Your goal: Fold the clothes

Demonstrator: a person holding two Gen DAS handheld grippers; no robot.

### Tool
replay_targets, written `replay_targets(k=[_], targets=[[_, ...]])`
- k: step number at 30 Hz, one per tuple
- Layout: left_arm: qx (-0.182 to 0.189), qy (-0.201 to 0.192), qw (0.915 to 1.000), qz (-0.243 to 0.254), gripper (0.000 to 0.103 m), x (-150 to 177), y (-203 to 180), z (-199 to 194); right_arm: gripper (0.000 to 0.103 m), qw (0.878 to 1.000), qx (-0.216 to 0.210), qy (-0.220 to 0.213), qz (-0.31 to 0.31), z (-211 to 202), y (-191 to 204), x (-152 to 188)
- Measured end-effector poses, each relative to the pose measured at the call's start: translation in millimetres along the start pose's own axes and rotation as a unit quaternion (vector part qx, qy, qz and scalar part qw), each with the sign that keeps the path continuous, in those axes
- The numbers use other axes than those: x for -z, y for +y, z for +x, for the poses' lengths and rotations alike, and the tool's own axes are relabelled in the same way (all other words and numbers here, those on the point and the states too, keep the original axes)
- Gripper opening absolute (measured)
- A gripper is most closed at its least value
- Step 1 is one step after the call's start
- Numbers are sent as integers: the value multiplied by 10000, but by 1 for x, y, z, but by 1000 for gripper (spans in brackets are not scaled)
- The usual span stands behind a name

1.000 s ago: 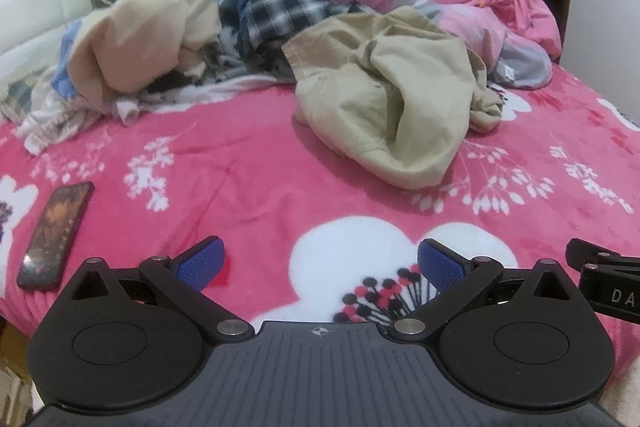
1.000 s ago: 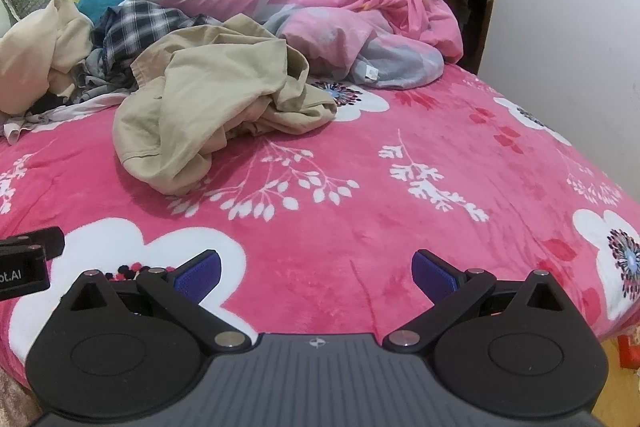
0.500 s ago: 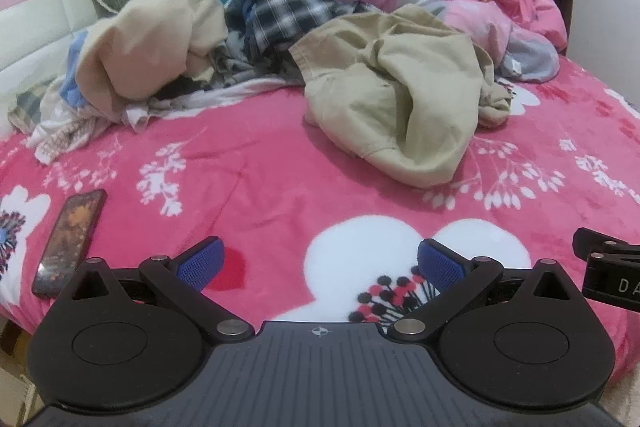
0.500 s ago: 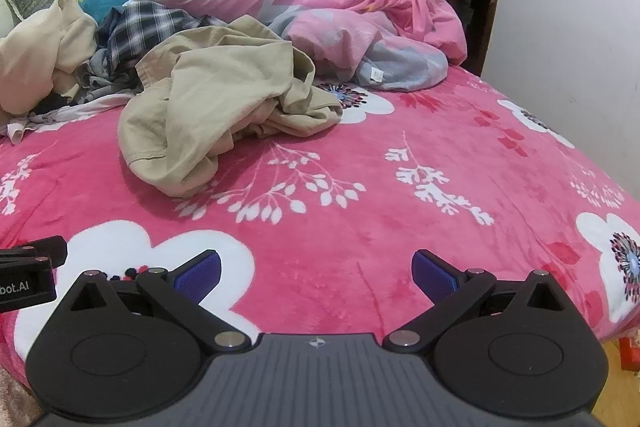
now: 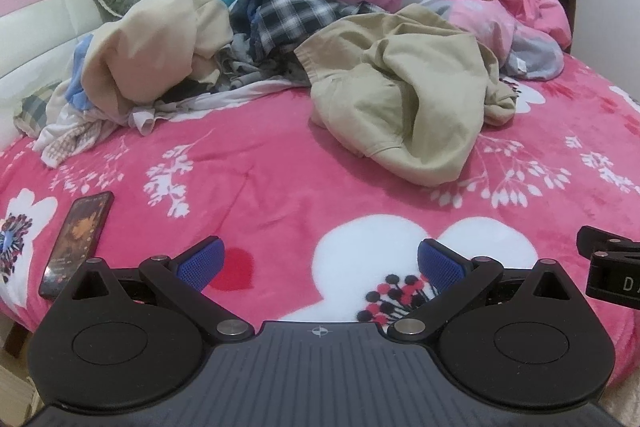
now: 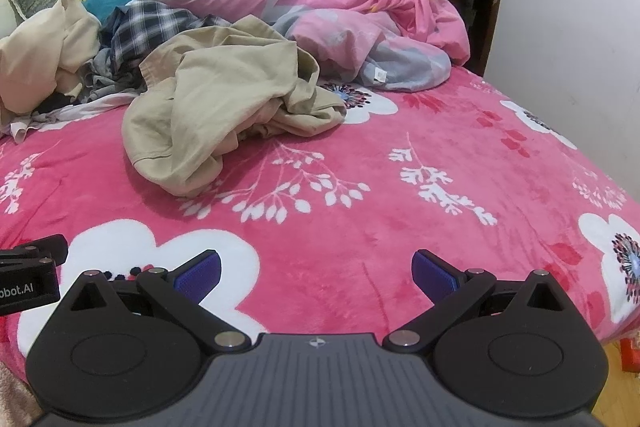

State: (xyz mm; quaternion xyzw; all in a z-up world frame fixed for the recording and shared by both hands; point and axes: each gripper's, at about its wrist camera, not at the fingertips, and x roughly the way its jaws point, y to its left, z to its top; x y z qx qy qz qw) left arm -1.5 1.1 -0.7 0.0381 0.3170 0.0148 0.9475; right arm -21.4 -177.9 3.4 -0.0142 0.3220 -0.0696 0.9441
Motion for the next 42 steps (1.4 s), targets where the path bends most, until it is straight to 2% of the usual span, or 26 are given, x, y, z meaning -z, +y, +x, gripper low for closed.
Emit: replay_targets(k=[42], targets=[[-97,91,9999,-88,103,3,12,6,103,9999,-48,16,-116,1,11,-2]])
